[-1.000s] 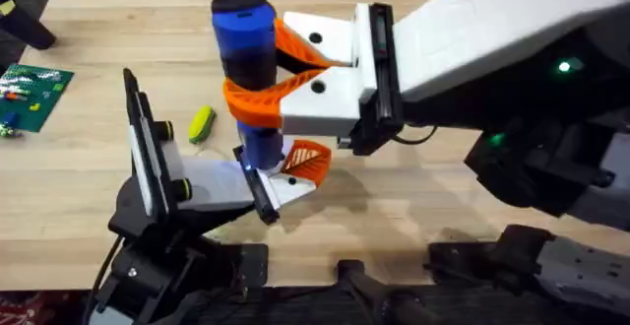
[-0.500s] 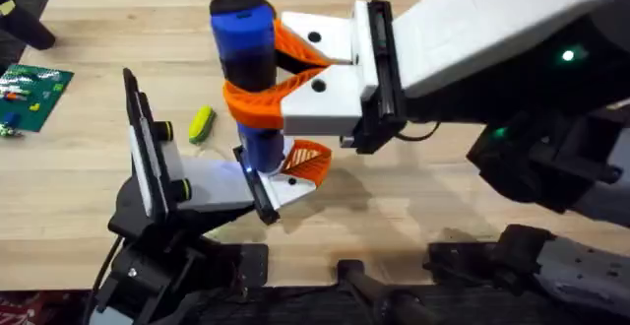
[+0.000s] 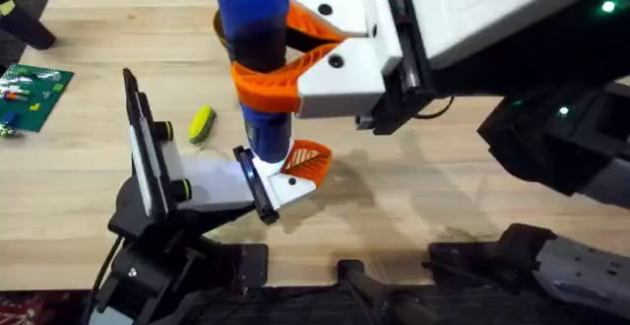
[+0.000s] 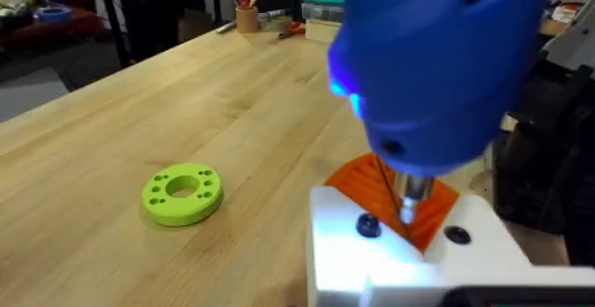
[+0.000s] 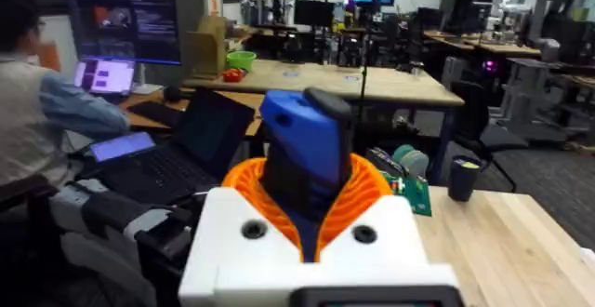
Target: Pick up the gripper from the table and insert it into the empty holder that is missing its gripper. Then pick up a screw, insert it into the mounting hole, and use the screwdriver to tighten it. Finally, clean up the table by picking up the vegetable and placing it into the bucket.
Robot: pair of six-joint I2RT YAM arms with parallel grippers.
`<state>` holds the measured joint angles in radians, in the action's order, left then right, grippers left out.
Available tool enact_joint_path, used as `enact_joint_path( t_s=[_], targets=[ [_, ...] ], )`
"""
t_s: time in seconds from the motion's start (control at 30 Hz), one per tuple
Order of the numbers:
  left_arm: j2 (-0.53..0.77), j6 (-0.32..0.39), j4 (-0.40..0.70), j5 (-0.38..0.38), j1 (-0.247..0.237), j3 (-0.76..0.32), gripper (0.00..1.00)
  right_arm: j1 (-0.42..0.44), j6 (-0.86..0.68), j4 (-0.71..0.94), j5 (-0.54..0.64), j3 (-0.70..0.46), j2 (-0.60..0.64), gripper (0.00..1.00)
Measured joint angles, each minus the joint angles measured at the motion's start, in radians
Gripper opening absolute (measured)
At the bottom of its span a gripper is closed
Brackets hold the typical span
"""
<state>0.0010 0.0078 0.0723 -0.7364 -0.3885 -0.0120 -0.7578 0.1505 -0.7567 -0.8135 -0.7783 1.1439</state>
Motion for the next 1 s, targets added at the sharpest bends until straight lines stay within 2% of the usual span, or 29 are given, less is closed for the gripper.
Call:
enact_joint_path(
  t_s=[1.0],
  targets=[
    [0.0,0.0,0.0,0.0,0.0,0.0,0.01,0.029,-0.047,0.052,-0.024,-0.001,0.0,0.056]
  ],
)
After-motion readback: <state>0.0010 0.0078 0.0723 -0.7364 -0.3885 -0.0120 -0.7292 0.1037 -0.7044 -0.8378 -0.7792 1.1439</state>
